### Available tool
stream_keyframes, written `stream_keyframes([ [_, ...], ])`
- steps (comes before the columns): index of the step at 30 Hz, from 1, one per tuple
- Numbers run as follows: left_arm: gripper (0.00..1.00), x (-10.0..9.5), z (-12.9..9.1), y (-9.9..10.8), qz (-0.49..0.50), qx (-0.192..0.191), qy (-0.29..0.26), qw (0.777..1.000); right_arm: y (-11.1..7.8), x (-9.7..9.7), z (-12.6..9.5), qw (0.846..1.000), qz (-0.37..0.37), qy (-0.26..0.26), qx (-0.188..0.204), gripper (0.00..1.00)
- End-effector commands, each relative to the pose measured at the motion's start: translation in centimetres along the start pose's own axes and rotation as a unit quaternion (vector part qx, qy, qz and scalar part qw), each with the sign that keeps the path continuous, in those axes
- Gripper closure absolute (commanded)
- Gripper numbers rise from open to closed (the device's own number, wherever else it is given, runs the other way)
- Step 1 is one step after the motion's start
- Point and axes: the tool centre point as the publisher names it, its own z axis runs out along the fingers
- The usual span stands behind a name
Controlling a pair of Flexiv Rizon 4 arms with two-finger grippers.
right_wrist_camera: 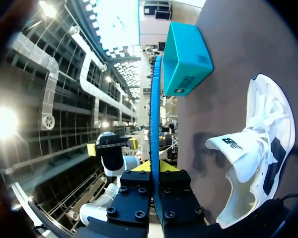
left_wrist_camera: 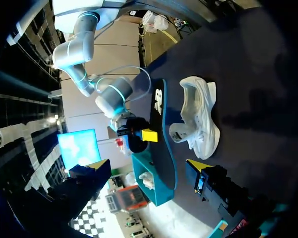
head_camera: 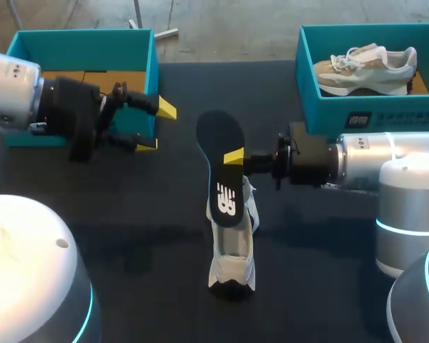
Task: Take the shoe out of the shoebox, open the shoe tongue, remove and reinsert the insole, then place the shoe into the shoebox
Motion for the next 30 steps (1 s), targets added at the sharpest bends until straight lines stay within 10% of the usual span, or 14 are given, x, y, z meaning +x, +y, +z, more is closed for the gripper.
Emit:
stream_keyframes([
  [1, 0.00, 0.0, 0.1, 0.1, 0.000, 0.001, 0.003, 1.000, 0.0, 0.0, 0.2, 1.000, 0.000, -0.002, 0.000, 1.00],
  [30, 0.00, -6.6, 3.1, 8.3, 0.030, 0.058, 0.224, 0.972, 0.0, 0.0, 0.2, 1.000, 0.000, -0.002, 0.000, 1.00],
])
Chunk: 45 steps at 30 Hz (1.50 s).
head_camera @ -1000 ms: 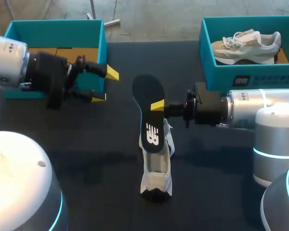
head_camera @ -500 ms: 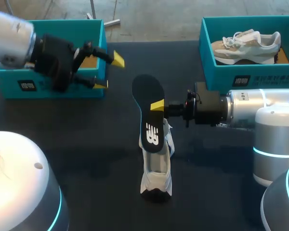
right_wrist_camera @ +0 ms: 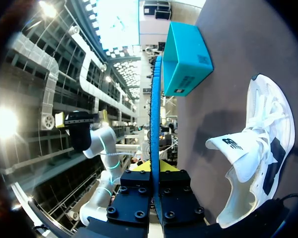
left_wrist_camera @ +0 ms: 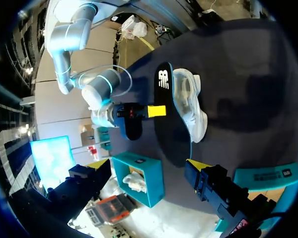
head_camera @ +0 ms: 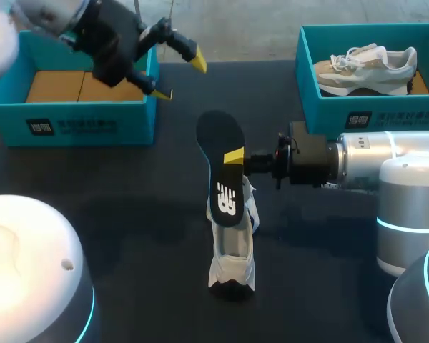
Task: Take the shoe out of the shoebox, open the shoe tongue, remove and reinsert the insole, then place the shoe into the shoebox
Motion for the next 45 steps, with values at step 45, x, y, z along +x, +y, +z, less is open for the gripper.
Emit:
stream_keyframes([
  [45, 0.00, -3.0, 8.2, 3.6, -0.023, 0.063, 0.236, 0.970, -0.1, -0.1, 0.2, 1.000, 0.000, -0.001, -0.001, 1.00],
])
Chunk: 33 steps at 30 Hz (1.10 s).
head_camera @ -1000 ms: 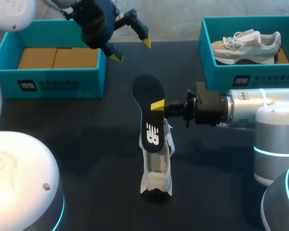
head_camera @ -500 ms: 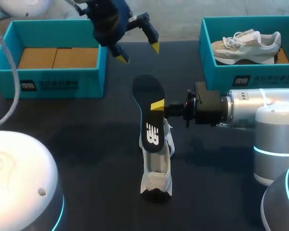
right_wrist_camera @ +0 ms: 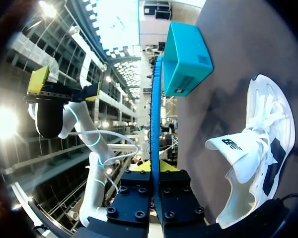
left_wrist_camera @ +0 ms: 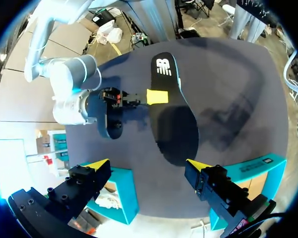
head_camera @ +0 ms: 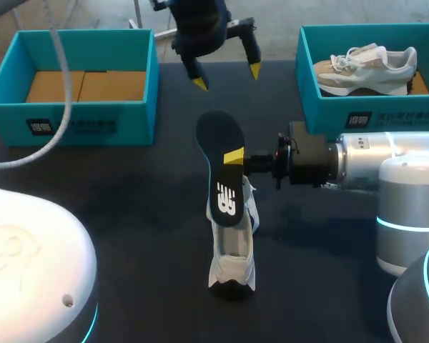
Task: Take the shoe out of the shoebox, open the shoe tongue, remove and reinsert the insole, then place the shoe into the shoebox
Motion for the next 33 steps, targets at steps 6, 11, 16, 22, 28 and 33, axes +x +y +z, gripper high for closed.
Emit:
stream_keyframes([
  [6, 0.00, -0.4, -0.1, -1.0, 0.003, -0.022, -0.058, 0.998, -0.1, 0.0, 0.2, 1.000, 0.000, -0.002, -0.001, 1.00],
  [11, 0.00, 0.9, 0.2, -2.3, -0.005, -0.042, -0.132, 0.990, -0.1, 0.0, 0.2, 1.000, 0.000, -0.002, -0.001, 1.00],
  [16, 0.00, 2.3, 0.3, -3.3, -0.028, -0.061, -0.206, 0.976, -0.1, 0.0, 0.2, 1.000, 0.000, -0.002, -0.001, 1.00],
  [22, 0.00, 3.6, -0.7, -4.5, -0.049, -0.076, -0.257, 0.962, -0.1, 0.0, 0.2, 1.000, 0.000, -0.002, -0.001, 1.00],
  [28, 0.00, 5.6, -0.9, -4.9, -0.071, -0.073, -0.330, 0.939, -0.1, 0.0, 0.2, 1.000, 0.000, -0.002, -0.001, 1.00],
  [33, 0.00, 6.3, -0.5, -5.9, -0.066, -0.077, -0.365, 0.925, -0.1, 0.0, 0.2, 1.000, 0.000, -0.002, -0.001, 1.00],
])
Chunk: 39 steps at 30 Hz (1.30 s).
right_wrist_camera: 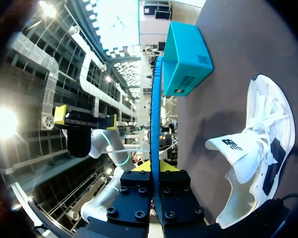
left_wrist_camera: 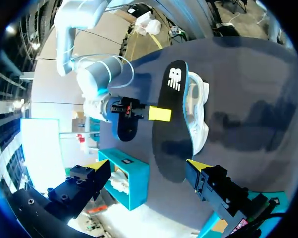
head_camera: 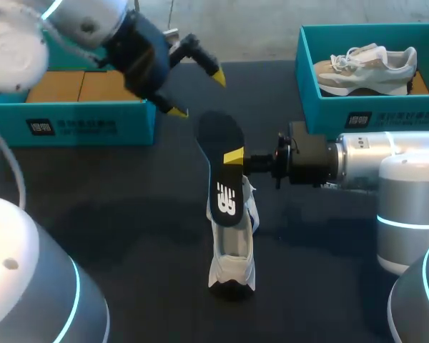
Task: Take the shoe out of the shoebox, open the shoe tongue, remove and reinsert the insole, then place the shoe into the shoebox
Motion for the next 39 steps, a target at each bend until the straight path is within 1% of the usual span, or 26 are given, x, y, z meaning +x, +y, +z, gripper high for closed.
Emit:
stream_keyframes([
  [1, 0.00, 1.9, -0.4, -1.3, 0.004, -0.018, -0.180, 0.984, -0.1, 0.0, 0.2, 1.000, 0.000, -0.001, -0.001, 1.00],
  [6, 0.00, 2.9, -0.9, -1.4, -0.002, -0.029, -0.223, 0.974, -0.1, 0.0, 0.2, 1.000, 0.000, -0.001, -0.001, 1.00],
  [10, 0.00, 4.0, -1.6, -1.0, -0.016, -0.023, -0.268, 0.963, -0.1, 0.0, 0.2, 1.000, 0.000, -0.001, -0.001, 1.00],
  [25, 0.00, 4.0, -1.6, -1.0, -0.016, -0.023, -0.268, 0.963, -0.1, 0.0, 0.2, 1.000, 0.000, -0.001, -0.001, 1.00],
  [27, 0.00, 4.6, -1.3, -1.0, -0.022, -0.005, -0.289, 0.957, -0.1, 0.0, 0.2, 1.000, 0.000, -0.001, -0.001, 1.00],
  [30, 0.00, 5.8, -1.0, -1.0, -0.022, 0.001, -0.305, 0.952, -0.1, 0.0, 0.2, 1.000, 0.000, -0.001, -0.001, 1.00],
  [32, 0.00, 6.4, -0.8, -0.7, -0.024, -0.006, -0.309, 0.951, -0.1, 0.0, 0.2, 1.000, 0.000, -0.001, -0.001, 1.00],
  [36, 0.00, 7.2, -0.5, -0.6, -0.037, 0.001, -0.328, 0.944, -0.1, 0.0, 0.2, 1.000, 0.000, -0.001, -0.001, 1.00],
  [39, 0.00, 7.5, 0.5, -0.8, -0.039, 0.001, -0.330, 0.943, -0.1, 0.0, 0.2, 1.000, 0.000, -0.001, -0.001, 1.00],
])
